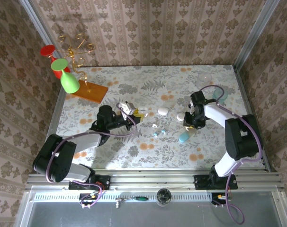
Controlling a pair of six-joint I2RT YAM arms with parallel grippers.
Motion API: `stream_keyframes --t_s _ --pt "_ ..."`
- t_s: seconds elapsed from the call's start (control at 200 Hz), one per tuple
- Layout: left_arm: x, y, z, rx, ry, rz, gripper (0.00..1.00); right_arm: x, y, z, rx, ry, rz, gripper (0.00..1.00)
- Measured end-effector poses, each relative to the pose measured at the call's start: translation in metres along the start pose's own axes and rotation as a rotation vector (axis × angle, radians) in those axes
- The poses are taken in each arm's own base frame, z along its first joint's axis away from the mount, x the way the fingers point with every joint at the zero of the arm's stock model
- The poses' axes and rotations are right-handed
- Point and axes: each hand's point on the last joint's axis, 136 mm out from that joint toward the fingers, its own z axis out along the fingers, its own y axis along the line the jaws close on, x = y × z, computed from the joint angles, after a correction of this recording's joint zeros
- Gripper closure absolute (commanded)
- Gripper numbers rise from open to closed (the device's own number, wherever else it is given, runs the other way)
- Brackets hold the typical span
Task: Insert wireless bluetooth earbuds into charging case
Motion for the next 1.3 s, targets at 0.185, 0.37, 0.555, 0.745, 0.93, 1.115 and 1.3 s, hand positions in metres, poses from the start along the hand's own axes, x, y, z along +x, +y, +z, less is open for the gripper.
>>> stream_keyframes --t_s 0.185,0.37,0.555,0.745,0.93,1.115,1.3 --pt "-0.004 -0.008 0.025 0.023 -0.011 0.003 1.00 -0.026 0.024 -0.042 -0.115 -0.198 0.004 0.81" --pt "-0.004 -0.007 0.043 -0.002 -0.013 0.002 1.00 -0.045 0.057 -0.090 -0.292 -0.382 -0.003 0.81" --pt "-0.008 -0.001 0.061 -0.032 -0.023 -0.002 1.00 -0.055 0.090 -0.133 -0.480 -0.498 -0.024 0.80" --pt "-0.010 -0.007 0.075 -0.015 -0.040 -0.016 1.00 -0.052 0.126 -0.157 -0.623 -0.532 -0.096 0.80" --pt "-0.020 -0.012 0.081 0.004 -0.080 -0.027 1.00 -0.043 0.152 -0.167 -0.716 -0.523 -0.150 0.80" --pt "-0.040 -0.015 0.080 0.018 -0.163 -0.026 1.00 -0.042 0.166 -0.167 -0.777 -0.504 -0.159 0.80" --pt "-0.048 -0.018 0.080 0.041 -0.209 -0.042 1.00 -0.044 0.175 -0.167 -0.812 -0.496 -0.155 0.80"
